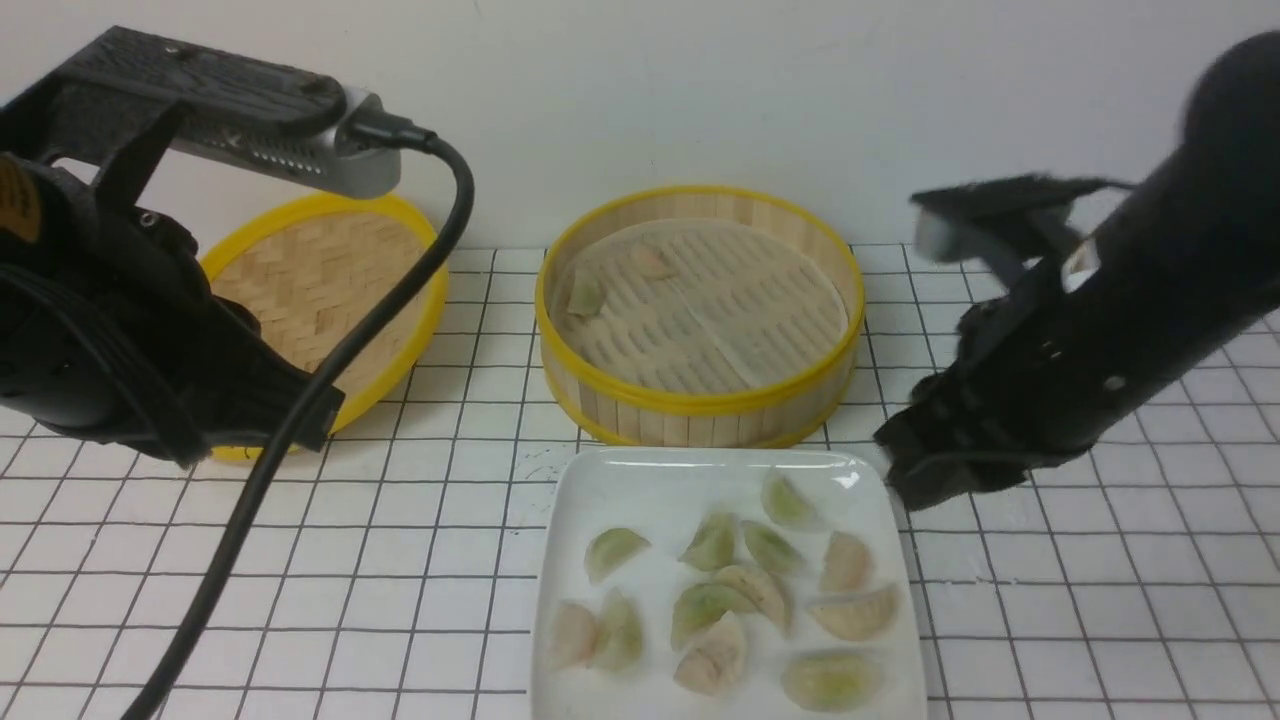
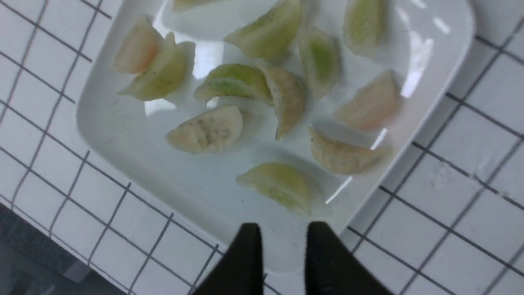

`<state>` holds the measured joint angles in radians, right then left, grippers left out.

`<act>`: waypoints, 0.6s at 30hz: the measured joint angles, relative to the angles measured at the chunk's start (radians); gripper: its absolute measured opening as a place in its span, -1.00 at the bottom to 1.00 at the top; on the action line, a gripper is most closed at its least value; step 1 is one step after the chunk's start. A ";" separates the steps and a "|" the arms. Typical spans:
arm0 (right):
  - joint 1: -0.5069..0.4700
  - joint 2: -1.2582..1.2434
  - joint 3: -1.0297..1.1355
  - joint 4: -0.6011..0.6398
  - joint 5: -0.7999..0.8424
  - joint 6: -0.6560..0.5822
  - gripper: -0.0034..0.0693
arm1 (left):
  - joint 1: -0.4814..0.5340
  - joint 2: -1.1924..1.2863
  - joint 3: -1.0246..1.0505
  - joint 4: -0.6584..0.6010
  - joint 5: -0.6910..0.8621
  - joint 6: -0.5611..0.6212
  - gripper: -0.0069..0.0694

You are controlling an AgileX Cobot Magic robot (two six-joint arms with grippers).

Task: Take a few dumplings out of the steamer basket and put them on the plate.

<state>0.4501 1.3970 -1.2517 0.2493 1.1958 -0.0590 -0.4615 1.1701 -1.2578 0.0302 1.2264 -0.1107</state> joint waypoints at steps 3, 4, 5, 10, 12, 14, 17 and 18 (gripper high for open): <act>0.000 -0.153 0.014 -0.038 -0.010 0.040 -0.88 | 0.000 -0.001 0.000 0.000 -0.001 0.007 -0.83; 0.000 -0.245 0.033 -0.054 -0.035 0.059 -0.91 | 0.000 -0.001 0.000 0.000 -0.001 0.008 -0.83; 0.000 -0.357 0.062 -0.070 -0.069 0.069 -0.93 | 0.000 -0.001 0.000 0.000 -0.002 0.008 -0.83; 0.000 -0.694 0.243 -0.113 -0.262 0.084 -0.94 | 0.000 -0.001 0.000 -0.001 -0.030 0.008 -0.83; 0.000 -0.904 0.398 -0.127 -0.411 0.087 -0.94 | 0.000 -0.001 0.000 -0.001 -0.061 0.008 -0.83; 0.000 -1.071 0.550 -0.143 -0.551 0.094 -0.94 | 0.000 -0.001 0.000 -0.001 -0.091 0.008 -0.83; 0.000 -1.277 0.714 -0.178 -0.702 0.124 -0.94 | 0.000 0.000 0.001 -0.001 -0.123 0.008 -0.83; 0.000 -1.310 0.744 -0.189 -0.731 0.133 -0.94 | 0.000 0.000 0.001 -0.001 -0.132 0.008 -0.83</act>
<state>0.4501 0.0870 -0.5080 0.0600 0.4648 0.0738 -0.4615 1.1703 -1.2571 0.0293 1.0939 -0.1031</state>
